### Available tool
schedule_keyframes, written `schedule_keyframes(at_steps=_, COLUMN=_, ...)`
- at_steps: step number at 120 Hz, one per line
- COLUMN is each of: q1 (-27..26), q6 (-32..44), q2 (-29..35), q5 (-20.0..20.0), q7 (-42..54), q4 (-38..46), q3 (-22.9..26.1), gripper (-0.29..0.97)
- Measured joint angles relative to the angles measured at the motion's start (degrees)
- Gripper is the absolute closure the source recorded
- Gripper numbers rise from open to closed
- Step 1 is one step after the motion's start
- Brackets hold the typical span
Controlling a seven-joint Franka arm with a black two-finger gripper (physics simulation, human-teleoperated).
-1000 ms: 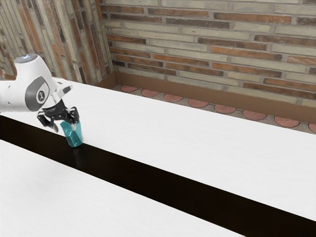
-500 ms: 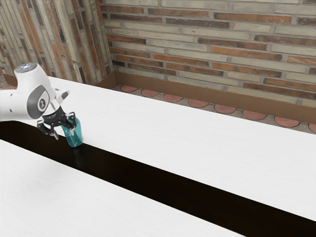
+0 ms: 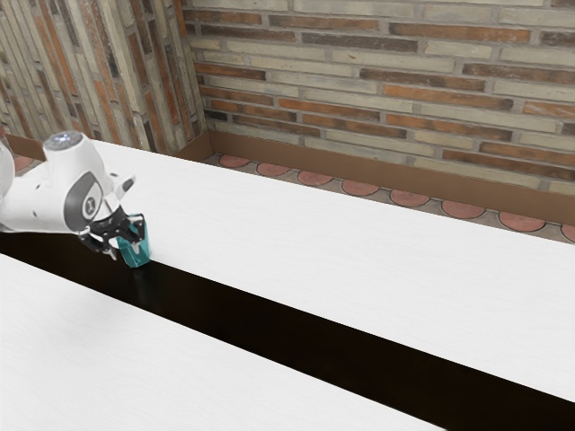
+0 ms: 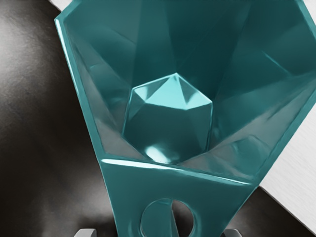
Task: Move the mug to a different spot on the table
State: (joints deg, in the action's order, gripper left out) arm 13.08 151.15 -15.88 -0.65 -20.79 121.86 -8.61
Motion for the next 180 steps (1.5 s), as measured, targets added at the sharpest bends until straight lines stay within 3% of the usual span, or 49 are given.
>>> schedule_keyframes(at_steps=36, q1=0.1, q6=3.2, q2=-2.3, q5=0.5, q7=-0.8, q4=-0.3, q3=0.0, gripper=0.41)
schedule_keyframes(at_steps=55, q1=0.3, q6=3.8, q2=-2.4, q5=0.5, q7=-1.2, q4=-0.3, q3=0.0, gripper=0.58)
schedule_keyframes(at_steps=68, q1=0.2, q6=4.0, q2=-2.3, q5=0.5, q7=-1.7, q4=-0.3, q3=0.0, gripper=0.62)
schedule_keyframes(at_steps=106, q1=-2.7, q6=5.5, q2=3.7, q5=1.3, q7=-2.9, q4=1.9, q3=0.3, gripper=0.7)
schedule_keyframes(at_steps=156, q1=-8.3, q6=15.9, q2=5.8, q5=7.7, q7=-3.8, q4=8.4, q3=2.9, gripper=0.74)
schedule_keyframes(at_steps=180, q1=-10.4, q6=19.9, q2=5.2, q5=8.9, q7=-3.5, q4=9.8, q3=4.7, gripper=0.74)
